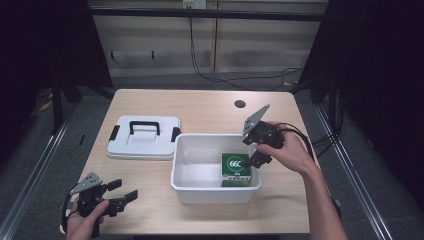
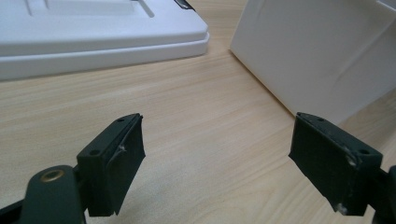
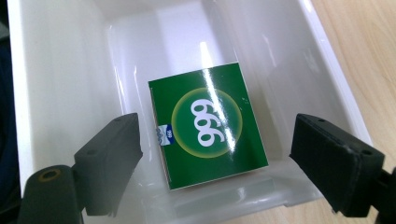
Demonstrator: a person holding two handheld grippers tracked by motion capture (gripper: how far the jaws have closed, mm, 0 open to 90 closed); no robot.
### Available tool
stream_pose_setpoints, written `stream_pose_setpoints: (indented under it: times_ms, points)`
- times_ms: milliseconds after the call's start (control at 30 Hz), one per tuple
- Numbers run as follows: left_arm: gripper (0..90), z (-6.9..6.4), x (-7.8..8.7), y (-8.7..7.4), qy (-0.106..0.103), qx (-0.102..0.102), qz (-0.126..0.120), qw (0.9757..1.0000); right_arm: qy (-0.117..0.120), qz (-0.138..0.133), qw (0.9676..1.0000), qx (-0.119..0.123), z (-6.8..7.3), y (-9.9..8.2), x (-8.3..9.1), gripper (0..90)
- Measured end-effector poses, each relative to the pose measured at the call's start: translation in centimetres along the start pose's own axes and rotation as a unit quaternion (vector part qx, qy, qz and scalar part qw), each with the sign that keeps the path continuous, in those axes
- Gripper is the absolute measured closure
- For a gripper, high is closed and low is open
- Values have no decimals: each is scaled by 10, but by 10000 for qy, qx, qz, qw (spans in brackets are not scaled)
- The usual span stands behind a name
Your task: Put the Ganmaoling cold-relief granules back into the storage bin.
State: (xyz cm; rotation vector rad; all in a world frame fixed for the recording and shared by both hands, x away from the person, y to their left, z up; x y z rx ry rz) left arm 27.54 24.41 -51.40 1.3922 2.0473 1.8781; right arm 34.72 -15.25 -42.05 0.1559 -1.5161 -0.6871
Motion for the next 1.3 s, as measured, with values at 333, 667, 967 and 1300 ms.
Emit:
stream_pose_setpoints:
  times_ms: [333, 667, 967, 1300]
  points:
    - [172, 1, 0, 0, 16, -5, 4, 10000, -299, -736, 9961, -379, -1, -13, 8, 153]
    - [173, 2, 2, 0, 37, 5, -5, 10000, -668, -1362, 9838, -951, -3, -34, 16, 152]
    - [172, 2, 2, 0, 41, 9, -8, 10000, -834, -1945, 9694, -1246, 5, -62, 24, 152]
    - [173, 2, 1, 0, 41, -5, 7, 10000, -1037, -2718, 9402, -1773, 8, -104, 35, 138]
Point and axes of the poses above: each handheld gripper's, and its own axes: x roughly backward along the jaws, y roughly out of its top, z roughly to its left, the point moved 7 cm from there along -x, roughly forward along the jaws, and after that the axes turned 3 degrees about y, right-handed, at the moved point
